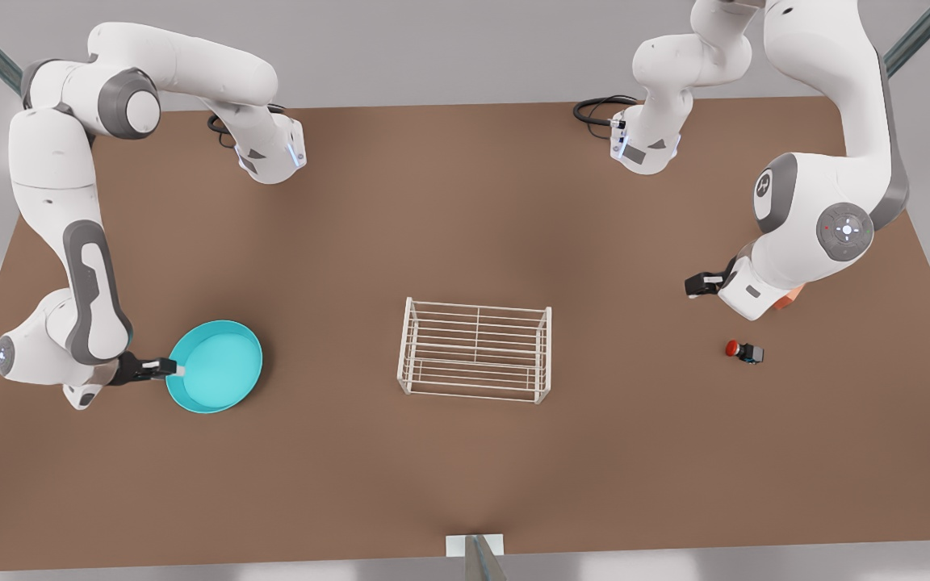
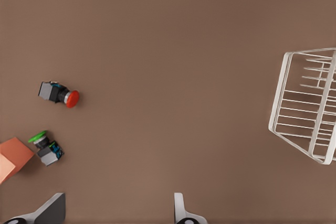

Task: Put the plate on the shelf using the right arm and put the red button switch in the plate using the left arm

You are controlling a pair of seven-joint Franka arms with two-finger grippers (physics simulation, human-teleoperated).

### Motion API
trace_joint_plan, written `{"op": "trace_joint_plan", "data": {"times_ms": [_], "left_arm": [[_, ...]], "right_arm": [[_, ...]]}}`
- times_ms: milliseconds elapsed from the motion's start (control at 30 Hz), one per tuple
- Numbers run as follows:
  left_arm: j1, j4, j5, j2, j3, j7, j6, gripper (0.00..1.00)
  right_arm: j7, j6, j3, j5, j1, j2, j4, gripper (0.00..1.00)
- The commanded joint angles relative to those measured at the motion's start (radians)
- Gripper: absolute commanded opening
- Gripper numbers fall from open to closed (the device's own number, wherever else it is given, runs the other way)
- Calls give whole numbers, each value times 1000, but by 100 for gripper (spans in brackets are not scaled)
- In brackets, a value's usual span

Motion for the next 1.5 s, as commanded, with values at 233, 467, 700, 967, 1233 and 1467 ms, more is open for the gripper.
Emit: {"op": "trace_joint_plan", "data": {"times_ms": [233, 467, 700, 967, 1233, 1467], "left_arm": [[0, 0, 1, -1, 1, 16, 2, 100], [2, 0, 1, -2, 1, 16, 0, 100], [5, 0, 1, -6, 4, 17, -10, 100], [6, 2, -1, -6, 4, 14, -4, 100], [12, -7, -1, -12, 6, -31, -10, 100], [43, -391, -145, -93, 98, -944, 405, 100]], "right_arm": [[-118, -14, 2, 7, 3, 22, 17, 45], [-118, -30, 2, 4, 6, 19, 17, 26], [-116, -86, 2, 5, 6, 7, 24, 21], [-107, -265, 40, 61, 27, -111, 75, 21], [106, -406, 83, 105, 152, -182, 205, 20], [389, -451, 88, 145, 346, -209, 254, 21]]}}
